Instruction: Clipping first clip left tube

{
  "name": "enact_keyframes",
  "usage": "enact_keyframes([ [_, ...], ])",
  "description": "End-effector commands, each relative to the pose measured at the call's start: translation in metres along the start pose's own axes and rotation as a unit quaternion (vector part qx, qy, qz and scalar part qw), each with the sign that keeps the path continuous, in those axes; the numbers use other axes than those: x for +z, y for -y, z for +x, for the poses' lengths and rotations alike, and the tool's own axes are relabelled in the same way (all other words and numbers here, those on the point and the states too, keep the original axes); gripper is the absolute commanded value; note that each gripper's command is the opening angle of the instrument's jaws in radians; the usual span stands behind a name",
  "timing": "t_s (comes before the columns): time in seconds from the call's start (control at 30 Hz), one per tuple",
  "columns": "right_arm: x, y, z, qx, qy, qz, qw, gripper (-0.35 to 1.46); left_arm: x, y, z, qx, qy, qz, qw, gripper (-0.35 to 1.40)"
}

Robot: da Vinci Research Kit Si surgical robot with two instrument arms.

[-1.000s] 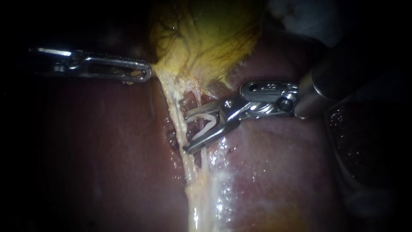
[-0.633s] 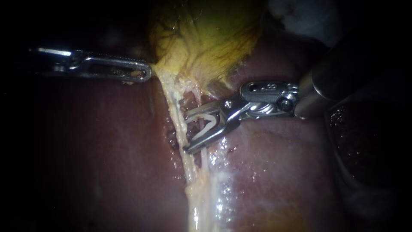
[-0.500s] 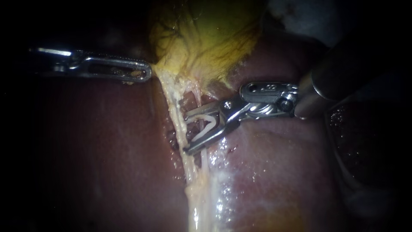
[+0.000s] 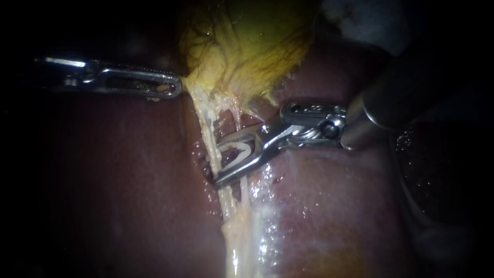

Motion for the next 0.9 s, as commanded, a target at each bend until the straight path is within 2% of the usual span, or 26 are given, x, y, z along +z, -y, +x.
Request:
enact_keyframes([
  [0.03, 0.0001, 0.0001, 0.0, 0.01, -0.004, 0.009, 0.9999, 0.53, 0.0, 0.0, 0.0, 0.0, 0.0, 0.0, 1.0, -0.35],
  [0.33, 0.0017, 0.0001, -0.0006, 0.052, -0.023, 0.056, 0.9968, 0.53, 0.0, 0.0, 0.0, 0.0, 0.0, 0.0, 1.0, -0.35],
  [0.4, 0.002, 0.0, -0.0008, 0.059, -0.033, 0.068, 0.9954, 0.53, 0.0, 0.0, 0.0, 0.0, 0.0, 0.0, 1.0, -0.35],
  [0.57, 0.0028, -0.0001, -0.0009, 0.092, -0.072, 0.105, 0.9876, 0.53, 0.0, 0.0, 0.0, 0.0, 0.0, 0.0, 1.0, -0.35],
  [0.77, 0.0034, 0.0003, -0.0008, 0.117, -0.09, 0.091, 0.9848, 0.53, 0.0, 0.0, 0.0, 0.0, 0.0, 0.0, 1.0, -0.35],
  [0.9, 0.0038, 0.0009, -0.0009, 0.127, -0.091, 0.09, 0.9836, 0.53, 0.0, 0.0, 0.0, 0.0, 0.0, 0.0, 1.0, -0.35],
])
